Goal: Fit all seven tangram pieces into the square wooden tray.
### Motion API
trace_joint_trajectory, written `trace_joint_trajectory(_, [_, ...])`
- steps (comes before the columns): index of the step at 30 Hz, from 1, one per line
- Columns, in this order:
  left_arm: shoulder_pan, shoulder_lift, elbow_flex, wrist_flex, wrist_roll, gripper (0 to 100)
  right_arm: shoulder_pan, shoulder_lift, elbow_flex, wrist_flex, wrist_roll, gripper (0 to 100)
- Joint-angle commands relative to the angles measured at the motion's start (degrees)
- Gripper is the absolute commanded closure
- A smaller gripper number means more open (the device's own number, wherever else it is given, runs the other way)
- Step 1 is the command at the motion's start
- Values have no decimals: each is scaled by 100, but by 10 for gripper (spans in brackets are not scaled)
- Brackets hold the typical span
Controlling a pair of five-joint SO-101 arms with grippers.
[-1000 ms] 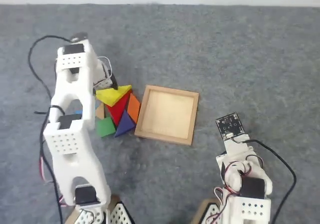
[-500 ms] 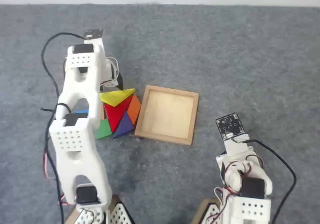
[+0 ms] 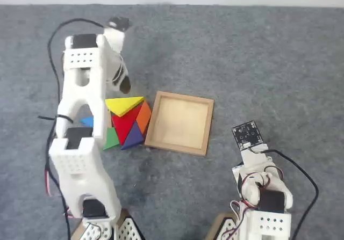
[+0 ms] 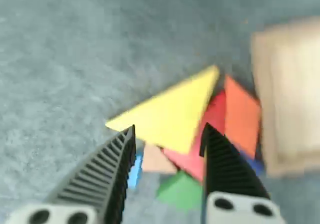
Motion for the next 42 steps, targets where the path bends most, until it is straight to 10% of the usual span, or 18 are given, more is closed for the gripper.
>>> trace_joint_trajectory(1, [-62, -879, 1033, -149, -1046, 797, -22, -92, 97, 4, 44, 991])
trace_joint_trajectory(9, [-255, -2338, 3670, -2066, -1960, 776, -22, -92, 97, 4, 44, 991])
trace_joint_trajectory(26, [-255, -1064, 3767, -3341, -2558, 768, -22, -92, 97, 4, 44, 991])
trace_joint_trajectory(38, [-246, -352, 2747, -3262, -2497, 795, -22, -92, 97, 4, 44, 991])
trace_joint_trajectory(42, [-229, -668, 2273, -2400, -1371, 793, -22, -92, 97, 4, 44, 991])
